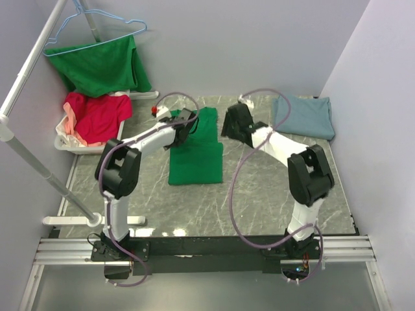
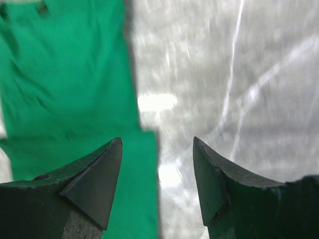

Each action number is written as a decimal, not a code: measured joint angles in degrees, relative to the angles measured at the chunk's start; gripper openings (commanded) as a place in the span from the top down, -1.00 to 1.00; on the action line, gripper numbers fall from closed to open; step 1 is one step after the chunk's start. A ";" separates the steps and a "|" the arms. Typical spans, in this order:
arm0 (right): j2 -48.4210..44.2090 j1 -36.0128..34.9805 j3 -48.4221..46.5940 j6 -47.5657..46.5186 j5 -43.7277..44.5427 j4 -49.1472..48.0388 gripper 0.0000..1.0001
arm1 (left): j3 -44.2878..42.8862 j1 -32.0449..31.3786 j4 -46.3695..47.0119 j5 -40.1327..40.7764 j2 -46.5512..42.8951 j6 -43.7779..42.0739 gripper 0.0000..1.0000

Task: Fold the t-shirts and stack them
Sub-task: Fold the tshirt

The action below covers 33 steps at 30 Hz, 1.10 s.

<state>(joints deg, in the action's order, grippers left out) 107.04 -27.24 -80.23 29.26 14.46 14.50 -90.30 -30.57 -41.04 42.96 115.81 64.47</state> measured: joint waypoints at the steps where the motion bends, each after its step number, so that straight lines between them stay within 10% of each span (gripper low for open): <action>1: -1.55 -0.04 2.91 0.04 -0.59 -0.79 -0.31 | 2.32 0.00 1.03 -0.50 -1.25 -0.46 -0.04; 12: -21.49 -0.85 29.07 1.99 -8.28 -1.73 -0.27 | 33.70 0.00 12.35 -18.78 -27.17 -8.11 -0.03; 33: -20.83 -3.98 36.35 5.22 -20.37 -11.67 -0.22 | 48.96 1.99 24.85 -34.51 -33.22 -9.38 0.03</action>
<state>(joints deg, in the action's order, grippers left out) 86.21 -31.22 -43.88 34.48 -5.91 2.83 -41.34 -28.58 -16.19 8.45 82.59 55.09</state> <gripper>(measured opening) 0.615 0.492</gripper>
